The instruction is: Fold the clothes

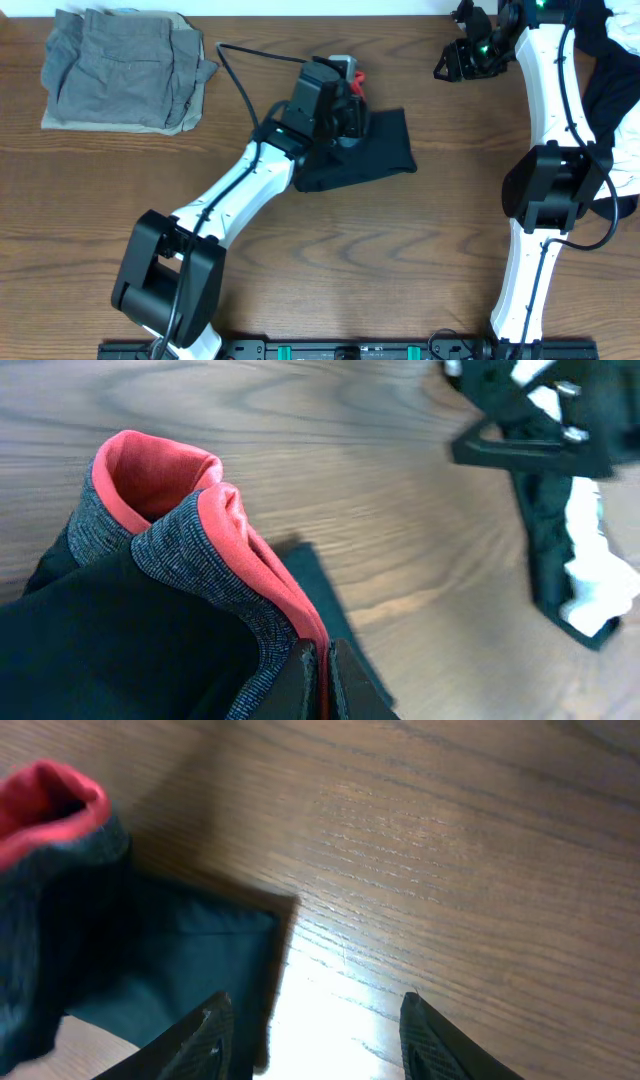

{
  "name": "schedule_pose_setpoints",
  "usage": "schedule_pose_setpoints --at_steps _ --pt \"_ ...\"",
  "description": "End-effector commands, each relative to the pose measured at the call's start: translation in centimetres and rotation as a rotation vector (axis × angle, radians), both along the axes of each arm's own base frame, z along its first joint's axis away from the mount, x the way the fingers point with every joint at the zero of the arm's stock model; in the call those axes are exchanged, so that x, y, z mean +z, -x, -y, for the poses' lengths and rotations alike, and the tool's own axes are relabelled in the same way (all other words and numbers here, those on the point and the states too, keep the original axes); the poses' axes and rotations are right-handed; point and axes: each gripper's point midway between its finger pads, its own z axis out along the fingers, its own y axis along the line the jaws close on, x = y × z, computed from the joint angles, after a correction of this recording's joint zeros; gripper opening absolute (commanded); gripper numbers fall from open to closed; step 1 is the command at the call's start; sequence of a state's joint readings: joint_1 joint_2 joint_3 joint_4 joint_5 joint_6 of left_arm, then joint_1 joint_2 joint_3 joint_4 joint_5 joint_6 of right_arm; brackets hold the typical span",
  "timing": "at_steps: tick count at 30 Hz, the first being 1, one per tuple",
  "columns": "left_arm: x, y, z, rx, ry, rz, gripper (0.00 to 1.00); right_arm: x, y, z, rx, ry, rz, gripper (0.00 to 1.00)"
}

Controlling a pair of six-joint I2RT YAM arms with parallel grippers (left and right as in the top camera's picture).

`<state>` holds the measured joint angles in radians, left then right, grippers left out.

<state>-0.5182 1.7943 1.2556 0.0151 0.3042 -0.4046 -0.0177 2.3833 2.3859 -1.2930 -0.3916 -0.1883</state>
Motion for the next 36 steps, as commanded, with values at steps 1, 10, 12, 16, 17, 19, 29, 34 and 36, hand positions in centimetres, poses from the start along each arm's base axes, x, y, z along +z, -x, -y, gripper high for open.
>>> schedule_pose_setpoints --at_steps 1,10,12,16,17,19,29,34,36 --pt "2.5 1.3 3.3 -0.074 0.054 0.039 0.06 1.9 0.1 -0.1 -0.006 -0.017 0.033 0.52" --pt "1.1 3.6 5.2 -0.08 -0.024 0.02 0.98 1.9 0.0 0.0 -0.008 -0.017 0.036 0.52" --pt "1.2 3.3 4.9 -0.069 -0.023 0.025 0.98 1.9 0.1 0.0 -0.008 -0.018 0.033 0.52" --pt "1.6 1.8 2.8 -0.018 -0.021 0.03 0.98 1.7 0.6 0.0 -0.007 -0.02 0.01 0.54" --pt "1.8 1.5 2.2 -0.006 -0.022 0.028 0.98 1.7 0.8 -0.1 -0.005 -0.025 0.003 0.54" --pt "2.0 0.8 0.4 0.031 -0.029 0.018 0.98 1.5 1.5 -0.2 0.001 -0.025 -0.024 0.56" --pt "-1.1 -0.1 -8.8 0.198 -0.134 -0.172 0.98 -1.3 5.2 -2.7 0.176 -0.116 -0.137 0.59" --pt "-2.0 0.4 -10.2 0.192 -0.18 -0.201 0.98 -4.1 6.9 -4.8 0.275 -0.218 -0.164 0.48" --pt "-2.1 0.4 -10.3 0.18 -0.196 -0.192 0.98 -5.1 7.4 -5.4 0.294 -0.209 -0.178 0.44"
